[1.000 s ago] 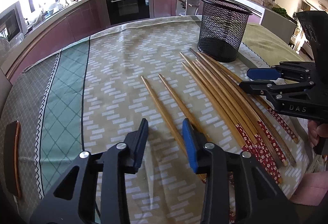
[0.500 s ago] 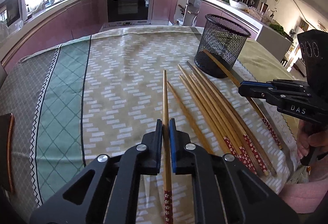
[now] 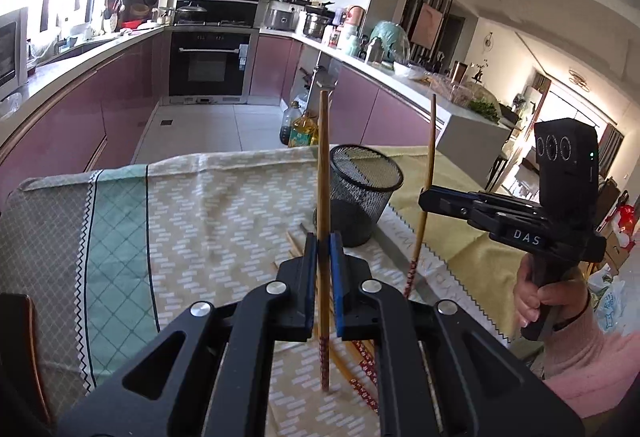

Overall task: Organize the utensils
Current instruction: 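Lift the chopstick upright with the right gripper over the black mesh holder, then drop the chopstick into the mesh holder and open the right gripper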

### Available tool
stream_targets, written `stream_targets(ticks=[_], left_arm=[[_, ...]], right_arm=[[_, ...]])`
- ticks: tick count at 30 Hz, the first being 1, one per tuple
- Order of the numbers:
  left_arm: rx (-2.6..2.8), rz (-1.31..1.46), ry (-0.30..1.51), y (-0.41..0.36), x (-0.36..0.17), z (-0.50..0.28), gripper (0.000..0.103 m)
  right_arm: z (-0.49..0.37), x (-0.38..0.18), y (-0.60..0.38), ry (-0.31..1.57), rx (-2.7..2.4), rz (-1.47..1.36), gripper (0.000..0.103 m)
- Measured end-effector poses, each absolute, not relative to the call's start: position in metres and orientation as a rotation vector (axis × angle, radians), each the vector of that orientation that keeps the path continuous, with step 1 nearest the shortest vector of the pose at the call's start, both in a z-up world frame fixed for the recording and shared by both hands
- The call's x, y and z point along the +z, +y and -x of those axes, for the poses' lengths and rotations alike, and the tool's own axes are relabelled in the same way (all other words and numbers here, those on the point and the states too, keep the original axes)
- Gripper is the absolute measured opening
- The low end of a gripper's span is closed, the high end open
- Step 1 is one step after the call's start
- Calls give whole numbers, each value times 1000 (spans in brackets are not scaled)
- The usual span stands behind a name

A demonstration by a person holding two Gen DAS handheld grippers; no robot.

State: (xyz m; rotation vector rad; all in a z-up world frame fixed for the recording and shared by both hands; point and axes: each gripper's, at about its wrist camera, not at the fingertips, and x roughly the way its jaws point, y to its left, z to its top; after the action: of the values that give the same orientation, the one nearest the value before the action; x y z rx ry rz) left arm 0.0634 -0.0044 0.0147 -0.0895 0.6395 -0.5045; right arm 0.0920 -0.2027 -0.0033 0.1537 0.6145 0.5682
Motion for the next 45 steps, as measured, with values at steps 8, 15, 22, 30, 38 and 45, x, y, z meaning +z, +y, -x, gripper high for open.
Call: stream_targets(ticks=[8,15,22,30,38,45], left_arm=[[-538,142,505,-8,59,-81,7],[-568,183,401,-28,98,-110,7],[-564,143,421,-58,100,-145,7],[-569,59,592,-86,49,-179,7],[-554,44,647,-97,26,-199,8],[-542,45,652,-100,21,-198,10]], right_arm=[[-104,36,-216,503,564,-172,6],[-126,75,-229,412,539,-172,6],[-154,88,-242,381,479,-168,6],[-188,46,-229,580,482,-122,6],[-206,15,-213,713,471,-108,6],[-213,14,-211,710,452,-133,9]])
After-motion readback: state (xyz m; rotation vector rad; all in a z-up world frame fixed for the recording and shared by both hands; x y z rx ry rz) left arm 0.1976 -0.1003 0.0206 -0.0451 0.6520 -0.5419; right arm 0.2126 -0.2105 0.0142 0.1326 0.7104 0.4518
